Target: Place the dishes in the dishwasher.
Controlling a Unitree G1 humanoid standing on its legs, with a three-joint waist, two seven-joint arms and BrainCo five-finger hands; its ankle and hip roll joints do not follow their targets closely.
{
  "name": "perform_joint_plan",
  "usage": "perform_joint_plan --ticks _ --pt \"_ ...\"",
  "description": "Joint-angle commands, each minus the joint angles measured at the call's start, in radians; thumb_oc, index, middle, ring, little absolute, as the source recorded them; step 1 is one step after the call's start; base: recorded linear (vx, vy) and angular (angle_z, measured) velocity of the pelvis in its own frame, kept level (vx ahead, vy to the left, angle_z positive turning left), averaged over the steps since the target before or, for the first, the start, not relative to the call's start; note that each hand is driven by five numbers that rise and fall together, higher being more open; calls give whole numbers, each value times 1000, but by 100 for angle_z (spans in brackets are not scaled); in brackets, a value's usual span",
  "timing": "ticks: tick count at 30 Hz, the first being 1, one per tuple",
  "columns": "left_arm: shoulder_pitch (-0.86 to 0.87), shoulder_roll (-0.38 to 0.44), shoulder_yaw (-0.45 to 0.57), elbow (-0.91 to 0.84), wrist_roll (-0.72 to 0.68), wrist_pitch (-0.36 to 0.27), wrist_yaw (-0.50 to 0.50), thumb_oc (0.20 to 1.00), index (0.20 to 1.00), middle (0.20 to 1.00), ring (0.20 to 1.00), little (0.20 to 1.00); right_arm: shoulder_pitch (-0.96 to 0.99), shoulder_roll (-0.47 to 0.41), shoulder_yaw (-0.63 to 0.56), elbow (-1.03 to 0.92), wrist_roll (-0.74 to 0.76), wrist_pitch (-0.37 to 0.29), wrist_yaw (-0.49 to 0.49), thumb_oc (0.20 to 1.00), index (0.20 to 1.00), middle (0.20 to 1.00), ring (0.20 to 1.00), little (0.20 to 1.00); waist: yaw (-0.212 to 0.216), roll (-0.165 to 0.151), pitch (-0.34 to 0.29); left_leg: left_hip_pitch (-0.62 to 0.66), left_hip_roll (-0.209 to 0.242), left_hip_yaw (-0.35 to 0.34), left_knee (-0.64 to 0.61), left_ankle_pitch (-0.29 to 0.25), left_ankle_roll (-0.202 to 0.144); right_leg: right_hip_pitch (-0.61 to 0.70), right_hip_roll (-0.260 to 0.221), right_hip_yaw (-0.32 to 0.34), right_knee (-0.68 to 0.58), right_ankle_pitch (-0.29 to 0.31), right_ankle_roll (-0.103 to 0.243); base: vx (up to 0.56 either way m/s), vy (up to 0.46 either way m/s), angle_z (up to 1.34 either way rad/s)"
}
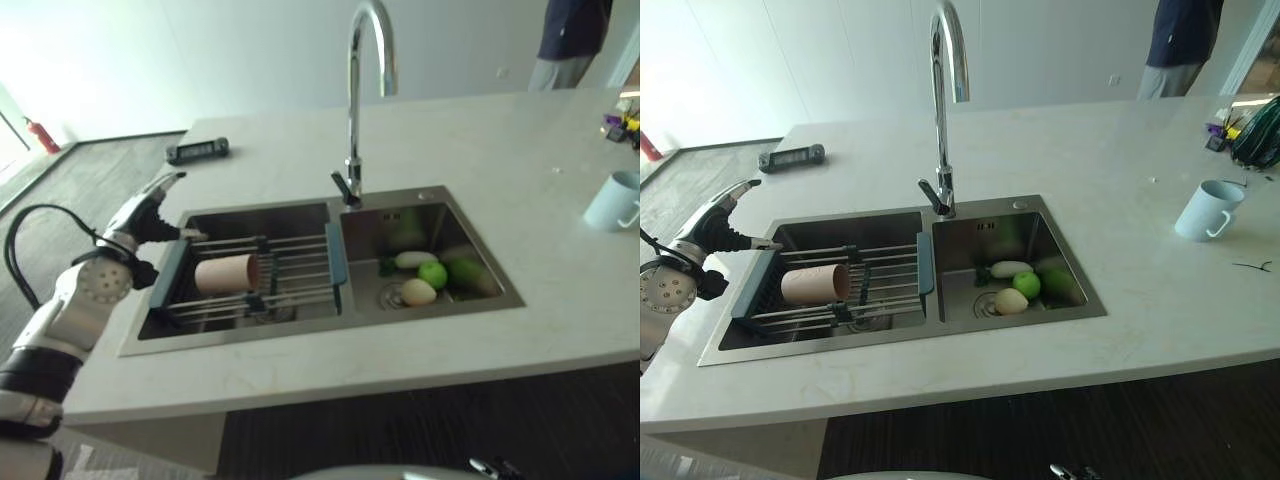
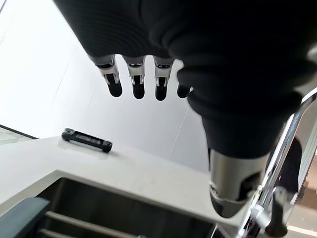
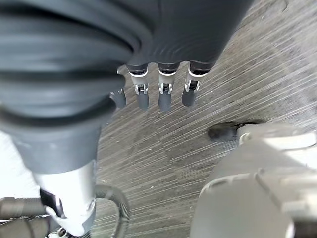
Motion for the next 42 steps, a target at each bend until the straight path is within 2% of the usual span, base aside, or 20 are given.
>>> perform_joint_plan --ticks 1,5,6,7,8,15,22,28,31,35,42 --pt "-165 84 7 74 67 -32 -16 1000 1000 1000 1000 1000 -113 -38 26 -44 42 -12 17 1000 1000 1000 1000 1000 -9 -3 60 -25 35 -17 10 -13 -39 -46 -90 -66 6 69 97 -206 20 -9" --pt "-218 118 -53 120 67 -43 -68 1000 1000 1000 1000 1000 -146 -53 50 -64 80 -22 7 1000 1000 1000 1000 1000 -1 5 91 -65 29 -29 10 -1 -38 -83 -91 -63 6 82 102 -124 7 0" --pt "-219 123 -61 131 65 -49 -91 1000 1000 1000 1000 1000 -144 -55 51 -73 82 -22 4 1000 1000 1000 1000 1000 -3 6 95 -67 29 -30 10 0 -38 -85 -91 -62 6 83 103 -9 33 0" --pt "-214 131 -73 133 58 -50 -154 1000 1000 1000 1000 1000 -146 -65 45 -81 89 -21 3 1000 1000 1000 1000 1000 -2 10 106 -69 30 -33 10 5 -39 -87 -93 -62 6 86 104 -16 42 -1" --pt "-211 136 -78 129 65 -47 -164 1000 1000 1000 1000 1000 -149 -70 41 -80 92 -20 6 1000 1000 1000 1000 1000 -1 13 110 -70 29 -35 10 6 -40 -88 -94 -64 6 87 105 -26 46 -2" --pt "-226 182 -112 158 67 -68 -190 1000 1000 1000 1000 1000 -136 -93 29 -109 94 -13 13 1000 1000 1000 1000 1000 -5 20 119 -69 28 -35 10 10 -47 -88 -99 -73 6 92 113 -4 4 0" --pt "-210 189 -110 150 105 -71 -211 1000 1000 1000 1000 1000 -132 -100 25 -96 89 -4 28 1000 1000 1000 1000 1000 -6 23 124 -65 29 -33 10 10 -51 -85 -104 -77 6 94 115 0 0 0" --pt "-245 188 -125 207 147 -59 -98 1000 1000 1000 1000 1000 -150 -107 72 -147 70 -3 56 1000 1000 1000 1000 1000 -14 16 169 -108 25 -43 10 17 -55 -129 -107 -67 6 106 118 -97 54 2" --pt "-261 185 -131 222 153 -56 -82 1000 1000 1000 1000 1000 -156 -105 82 -156 69 -5 55 1000 1000 1000 1000 1000 -16 13 177 -119 25 -42 10 20 -56 -140 -106 -65 6 109 117 -78 32 0" --pt "-317 163 -159 256 153 -10 -3 1000 1000 1000 1000 1000 -181 -106 102 -174 83 -5 35 1000 1000 1000 1000 1000 -18 0 204 -148 30 -44 10 28 -61 -173 -104 -62 6 117 118 -121 26 1" --pt "-351 121 -133 298 33 41 78 1000 1000 1000 1000 1000 -201 -97 113 -195 89 -4 14 1000 1000 1000 1000 1000 -15 -18 231 -173 36 -49 10 35 -67 -200 -100 -62 6 126 118 -75 4 0"
